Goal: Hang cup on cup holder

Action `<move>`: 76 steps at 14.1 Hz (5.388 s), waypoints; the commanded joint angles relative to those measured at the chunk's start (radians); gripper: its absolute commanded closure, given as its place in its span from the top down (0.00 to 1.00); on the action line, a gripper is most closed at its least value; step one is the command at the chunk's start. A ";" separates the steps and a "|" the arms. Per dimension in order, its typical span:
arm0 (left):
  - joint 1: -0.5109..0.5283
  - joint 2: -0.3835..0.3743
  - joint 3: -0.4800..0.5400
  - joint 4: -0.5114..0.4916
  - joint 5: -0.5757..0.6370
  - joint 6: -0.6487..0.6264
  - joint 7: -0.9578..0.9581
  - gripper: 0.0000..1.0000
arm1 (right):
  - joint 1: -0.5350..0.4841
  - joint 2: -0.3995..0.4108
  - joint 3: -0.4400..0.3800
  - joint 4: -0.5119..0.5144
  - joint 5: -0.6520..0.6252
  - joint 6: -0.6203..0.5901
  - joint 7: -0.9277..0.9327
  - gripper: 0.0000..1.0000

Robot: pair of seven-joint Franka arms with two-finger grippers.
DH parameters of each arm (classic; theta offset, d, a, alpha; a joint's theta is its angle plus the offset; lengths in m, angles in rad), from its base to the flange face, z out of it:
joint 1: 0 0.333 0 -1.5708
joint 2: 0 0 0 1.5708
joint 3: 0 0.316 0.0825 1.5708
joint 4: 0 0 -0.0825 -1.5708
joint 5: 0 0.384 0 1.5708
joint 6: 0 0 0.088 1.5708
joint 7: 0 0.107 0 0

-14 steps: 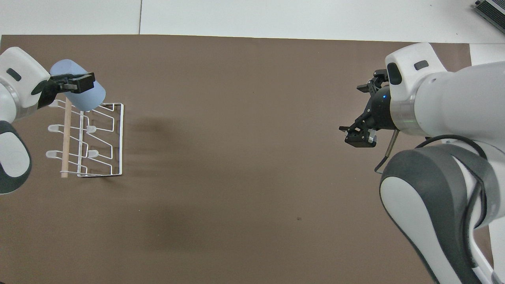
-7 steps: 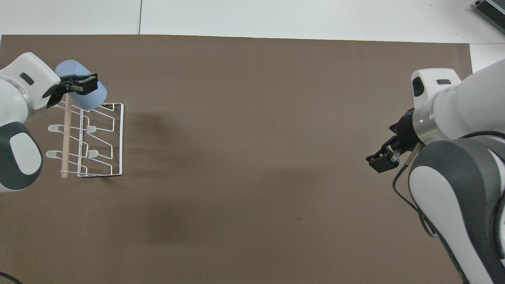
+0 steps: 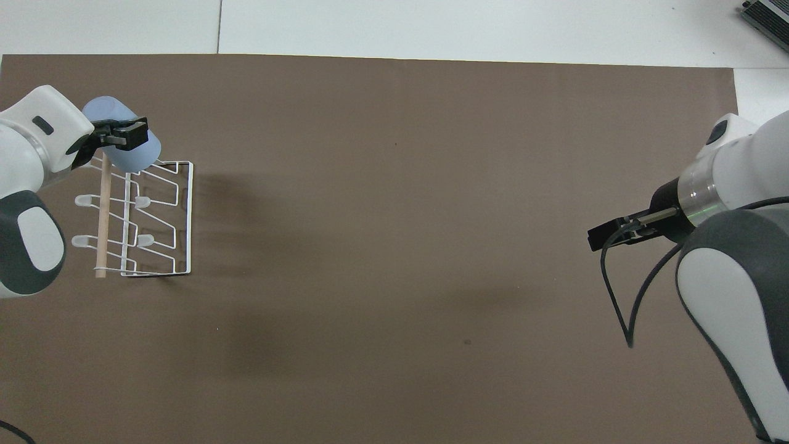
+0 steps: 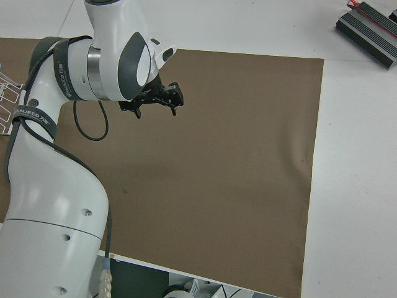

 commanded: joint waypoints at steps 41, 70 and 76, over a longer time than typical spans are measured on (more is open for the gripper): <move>0.009 -0.154 -0.040 0.414 0.038 -1.172 -0.257 1.00 | 0.004 -0.040 -0.151 0.112 -0.042 -0.029 0.104 1.00; 0.009 -0.174 -0.036 0.371 0.042 -1.164 -0.237 1.00 | 0.004 -0.040 -0.151 0.112 -0.042 -0.029 0.104 1.00; 0.007 -0.177 -0.036 0.366 0.042 -1.164 -0.237 1.00 | 0.004 -0.040 -0.152 0.114 -0.042 -0.029 0.104 1.00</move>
